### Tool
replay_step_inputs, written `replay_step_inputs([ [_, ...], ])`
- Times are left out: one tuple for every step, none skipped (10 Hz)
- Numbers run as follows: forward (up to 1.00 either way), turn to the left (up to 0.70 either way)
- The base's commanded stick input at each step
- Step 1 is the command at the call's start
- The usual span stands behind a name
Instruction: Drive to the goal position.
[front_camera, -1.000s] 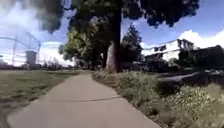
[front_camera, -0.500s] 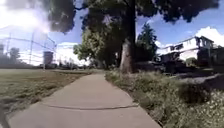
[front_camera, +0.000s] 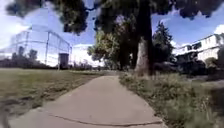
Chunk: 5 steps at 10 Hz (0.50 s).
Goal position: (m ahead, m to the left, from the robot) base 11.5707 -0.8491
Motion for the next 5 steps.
replay_step_inputs([
  [1.00,0.00],
  [1.00,0.00],
  [1.00,0.00],
  [1.00,0.00],
  [1.00,0.00],
])
